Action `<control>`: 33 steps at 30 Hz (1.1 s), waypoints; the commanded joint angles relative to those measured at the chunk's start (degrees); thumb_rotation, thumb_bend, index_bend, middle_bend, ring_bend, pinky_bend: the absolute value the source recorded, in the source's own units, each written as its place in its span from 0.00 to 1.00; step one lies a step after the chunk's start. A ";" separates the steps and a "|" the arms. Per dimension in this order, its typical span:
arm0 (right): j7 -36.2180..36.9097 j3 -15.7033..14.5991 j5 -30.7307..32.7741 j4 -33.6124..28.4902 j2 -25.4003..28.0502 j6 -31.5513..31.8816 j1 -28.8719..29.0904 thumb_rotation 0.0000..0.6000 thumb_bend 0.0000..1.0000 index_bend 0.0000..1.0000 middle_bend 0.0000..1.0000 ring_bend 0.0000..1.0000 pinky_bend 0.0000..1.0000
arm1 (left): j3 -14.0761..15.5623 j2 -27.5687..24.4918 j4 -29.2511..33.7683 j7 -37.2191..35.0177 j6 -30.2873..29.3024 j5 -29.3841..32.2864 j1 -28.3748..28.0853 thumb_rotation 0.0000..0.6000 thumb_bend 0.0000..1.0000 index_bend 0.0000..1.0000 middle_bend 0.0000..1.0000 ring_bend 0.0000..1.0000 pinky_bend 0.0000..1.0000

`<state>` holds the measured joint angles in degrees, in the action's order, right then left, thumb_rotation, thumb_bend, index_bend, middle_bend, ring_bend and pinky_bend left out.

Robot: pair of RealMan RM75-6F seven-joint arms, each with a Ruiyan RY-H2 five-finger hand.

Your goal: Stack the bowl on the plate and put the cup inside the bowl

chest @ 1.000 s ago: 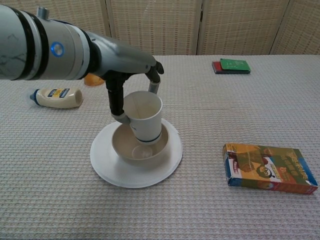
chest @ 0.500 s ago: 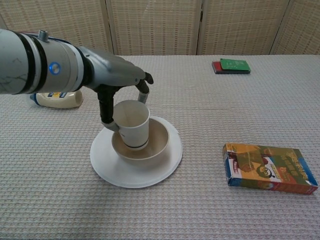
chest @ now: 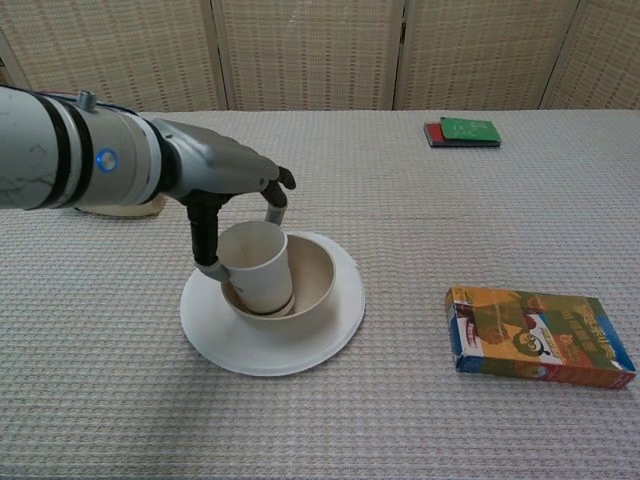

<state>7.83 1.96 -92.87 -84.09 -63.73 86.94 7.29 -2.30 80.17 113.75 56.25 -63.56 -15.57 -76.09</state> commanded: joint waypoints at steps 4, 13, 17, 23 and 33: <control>0.08 0.07 0.09 0.04 -0.01 0.09 -0.03 1.00 0.16 0.09 0.08 0.00 0.08 | 0.02 1.08 -0.87 -0.36 0.91 -0.48 -0.15 1.00 0.23 0.46 0.00 0.00 0.06; 0.38 0.13 0.10 0.12 0.01 0.31 -0.11 1.00 0.16 0.09 0.08 0.00 0.08 | 0.11 2.22 -2.05 -1.45 1.63 -1.84 0.07 1.00 0.23 0.42 0.00 0.00 0.06; 0.33 0.11 0.11 0.11 0.01 0.20 -0.07 1.00 0.16 0.09 0.08 0.00 0.08 | 0.05 2.41 -2.34 -2.07 1.74 -2.71 0.28 1.00 0.23 0.38 0.00 0.00 0.06; 0.43 0.13 0.10 0.15 0.02 0.26 -0.08 1.00 0.16 0.09 0.08 0.00 0.08 | 0.22 2.63 -2.63 -2.20 1.78 -3.06 0.30 1.00 0.23 0.35 0.00 0.00 0.06; 0.65 0.18 0.15 0.31 -0.03 0.03 0.09 1.00 0.16 0.09 0.08 0.00 0.08 | -0.01 2.99 -3.28 -3.08 1.77 -4.28 0.62 1.00 0.23 0.25 0.00 0.00 0.06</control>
<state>8.48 2.15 -92.72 -83.78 -63.76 86.97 7.37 -2.31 83.15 110.50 53.20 -61.77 -19.84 -75.50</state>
